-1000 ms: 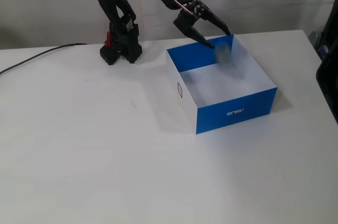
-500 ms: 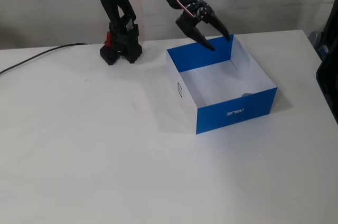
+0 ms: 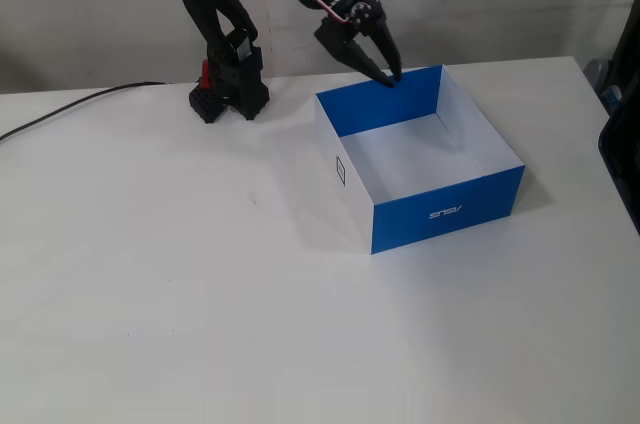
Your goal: Grasp the gray block and put it in the box.
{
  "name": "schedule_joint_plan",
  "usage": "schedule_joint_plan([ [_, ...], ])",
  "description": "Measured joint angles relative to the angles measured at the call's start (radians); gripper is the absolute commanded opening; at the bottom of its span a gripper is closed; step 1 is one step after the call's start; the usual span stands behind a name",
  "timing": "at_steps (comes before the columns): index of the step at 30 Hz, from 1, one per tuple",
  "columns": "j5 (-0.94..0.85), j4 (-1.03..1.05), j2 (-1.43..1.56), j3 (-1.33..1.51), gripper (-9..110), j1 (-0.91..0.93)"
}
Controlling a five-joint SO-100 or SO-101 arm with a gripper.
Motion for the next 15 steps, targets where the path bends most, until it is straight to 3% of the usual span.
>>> schedule_joint_plan([
  [15, 0.017, -0.017, 0.494, 0.442, 0, -0.314],
])
